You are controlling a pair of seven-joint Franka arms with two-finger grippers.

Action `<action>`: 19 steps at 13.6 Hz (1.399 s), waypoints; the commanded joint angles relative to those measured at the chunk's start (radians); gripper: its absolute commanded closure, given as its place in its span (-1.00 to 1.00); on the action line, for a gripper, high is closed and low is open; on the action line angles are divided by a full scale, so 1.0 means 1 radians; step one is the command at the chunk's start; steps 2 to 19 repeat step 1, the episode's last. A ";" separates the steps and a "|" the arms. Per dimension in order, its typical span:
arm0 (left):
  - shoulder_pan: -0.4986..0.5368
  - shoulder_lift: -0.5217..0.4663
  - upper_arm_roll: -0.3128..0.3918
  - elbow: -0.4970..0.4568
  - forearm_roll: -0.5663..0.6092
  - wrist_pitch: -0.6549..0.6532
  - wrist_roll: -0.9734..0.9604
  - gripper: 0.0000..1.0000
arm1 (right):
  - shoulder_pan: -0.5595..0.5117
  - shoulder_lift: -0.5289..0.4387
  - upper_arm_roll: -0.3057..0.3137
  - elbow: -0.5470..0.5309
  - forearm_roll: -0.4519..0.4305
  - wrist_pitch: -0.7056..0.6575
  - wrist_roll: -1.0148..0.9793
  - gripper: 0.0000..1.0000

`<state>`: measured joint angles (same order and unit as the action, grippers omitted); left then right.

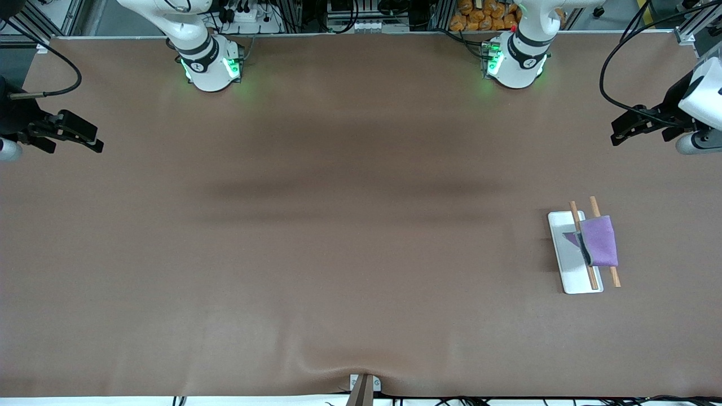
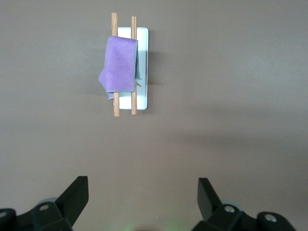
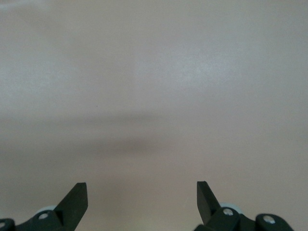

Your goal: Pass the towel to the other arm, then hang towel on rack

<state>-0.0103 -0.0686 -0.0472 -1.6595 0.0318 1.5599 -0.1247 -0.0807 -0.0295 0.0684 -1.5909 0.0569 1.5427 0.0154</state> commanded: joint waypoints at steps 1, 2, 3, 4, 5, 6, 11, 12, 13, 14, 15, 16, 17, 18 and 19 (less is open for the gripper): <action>-0.022 -0.022 0.013 -0.008 0.011 -0.017 -0.023 -1.00 | 0.005 0.008 0.004 0.023 -0.015 -0.010 0.003 -1.00; -0.022 -0.022 0.013 -0.008 0.011 -0.017 -0.023 -1.00 | 0.005 0.008 0.004 0.023 -0.015 -0.010 0.003 -1.00; -0.022 -0.022 0.013 -0.008 0.011 -0.017 -0.023 -1.00 | 0.005 0.008 0.004 0.023 -0.015 -0.010 0.003 -1.00; -0.022 -0.022 0.013 -0.008 0.011 -0.017 -0.023 -1.00 | 0.005 0.008 0.004 0.023 -0.015 -0.010 0.003 -1.00; -0.022 -0.022 0.013 -0.008 0.011 -0.017 -0.023 -1.00 | 0.005 0.008 0.004 0.023 -0.015 -0.010 0.003 -1.00; -0.022 -0.022 0.013 -0.008 0.011 -0.017 -0.023 -1.00 | 0.005 0.008 0.004 0.023 -0.015 -0.010 0.003 -1.00; -0.022 -0.022 0.013 -0.008 0.011 -0.017 -0.023 -1.00 | 0.005 0.008 0.004 0.023 -0.015 -0.010 0.003 -1.00; -0.022 -0.022 0.013 -0.008 0.011 -0.017 -0.023 -1.00 | 0.005 0.008 0.004 0.023 -0.015 -0.010 0.003 -1.00; -0.022 -0.022 0.013 -0.008 0.011 -0.017 -0.023 -1.00 | 0.005 0.008 0.004 0.023 -0.015 -0.010 0.003 -1.00; -0.022 -0.022 0.013 -0.008 0.011 -0.017 -0.023 -1.00 | 0.005 0.008 0.004 0.023 -0.015 -0.010 0.003 -1.00; -0.022 -0.022 0.013 -0.008 0.011 -0.017 -0.023 -1.00 | 0.005 0.008 0.004 0.023 -0.015 -0.010 0.003 -1.00; -0.022 -0.022 0.013 -0.008 0.011 -0.017 -0.023 -1.00 | 0.005 0.008 0.004 0.023 -0.015 -0.010 0.003 -1.00; -0.022 -0.022 0.013 -0.008 0.011 -0.017 -0.023 -1.00 | 0.005 0.008 0.004 0.023 -0.015 -0.010 0.003 -1.00; -0.022 -0.022 0.013 -0.008 0.011 -0.017 -0.023 -1.00 | 0.005 0.008 0.004 0.023 -0.015 -0.010 0.003 -1.00; -0.022 -0.022 0.013 -0.008 0.011 -0.017 -0.023 -1.00 | 0.005 0.008 0.004 0.023 -0.015 -0.010 0.003 -1.00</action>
